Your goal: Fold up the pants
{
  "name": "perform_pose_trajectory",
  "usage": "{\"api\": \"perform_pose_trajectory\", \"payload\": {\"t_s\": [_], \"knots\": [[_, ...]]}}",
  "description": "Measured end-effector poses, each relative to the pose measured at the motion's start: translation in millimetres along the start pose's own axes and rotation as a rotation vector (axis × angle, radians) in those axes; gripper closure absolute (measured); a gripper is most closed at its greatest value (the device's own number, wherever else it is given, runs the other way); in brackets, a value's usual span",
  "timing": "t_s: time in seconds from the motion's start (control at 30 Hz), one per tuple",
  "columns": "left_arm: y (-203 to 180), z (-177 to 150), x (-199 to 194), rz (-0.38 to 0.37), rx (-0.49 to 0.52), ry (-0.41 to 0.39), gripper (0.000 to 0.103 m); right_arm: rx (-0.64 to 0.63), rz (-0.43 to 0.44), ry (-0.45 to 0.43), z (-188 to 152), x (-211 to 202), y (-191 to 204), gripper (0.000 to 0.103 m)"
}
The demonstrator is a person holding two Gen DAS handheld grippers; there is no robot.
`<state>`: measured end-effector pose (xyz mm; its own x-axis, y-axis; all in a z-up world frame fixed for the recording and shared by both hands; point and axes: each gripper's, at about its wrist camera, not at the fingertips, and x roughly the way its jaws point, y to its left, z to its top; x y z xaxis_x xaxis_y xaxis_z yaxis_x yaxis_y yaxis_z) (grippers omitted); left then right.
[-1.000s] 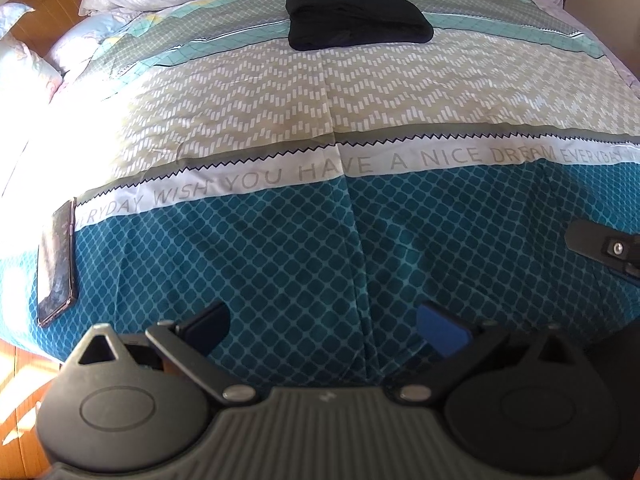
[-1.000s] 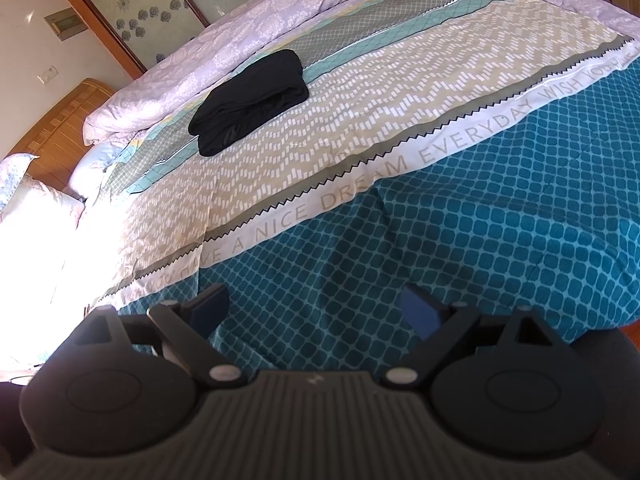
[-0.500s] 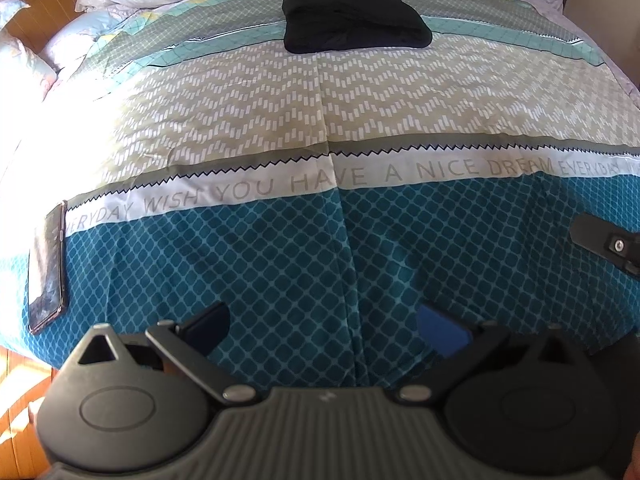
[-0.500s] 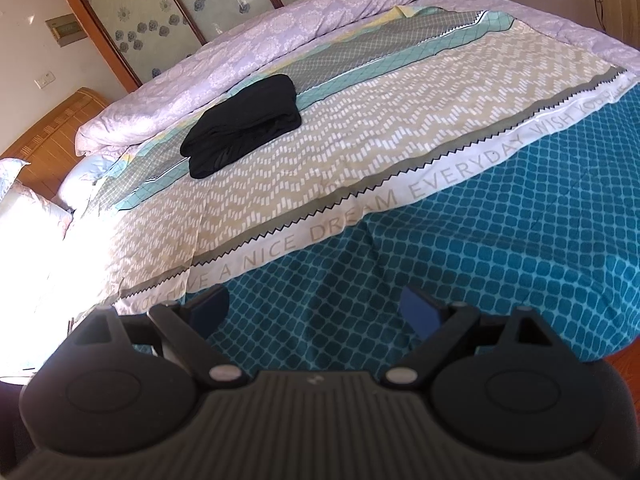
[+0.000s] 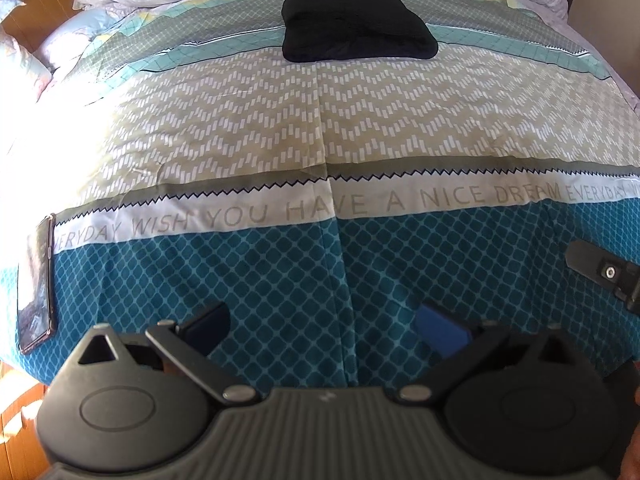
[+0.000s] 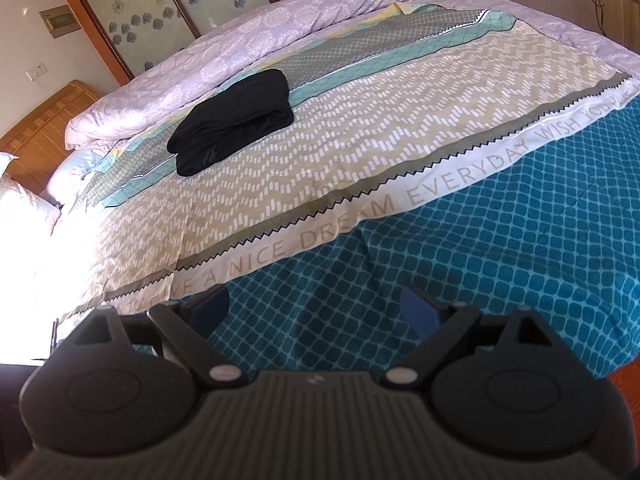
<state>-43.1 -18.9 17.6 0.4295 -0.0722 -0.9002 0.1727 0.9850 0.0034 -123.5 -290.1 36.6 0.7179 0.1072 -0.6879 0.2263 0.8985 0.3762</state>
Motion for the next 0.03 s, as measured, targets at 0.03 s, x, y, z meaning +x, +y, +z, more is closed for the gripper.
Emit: {"api": "perform_pose_trajectory", "payload": {"t_s": [0.03], "knots": [[0.7,2.7,0.5,-0.007,-0.003,-0.005,0.0,-0.005,-0.004,-0.004,1.6,1.4,0.2,0.009]]}}
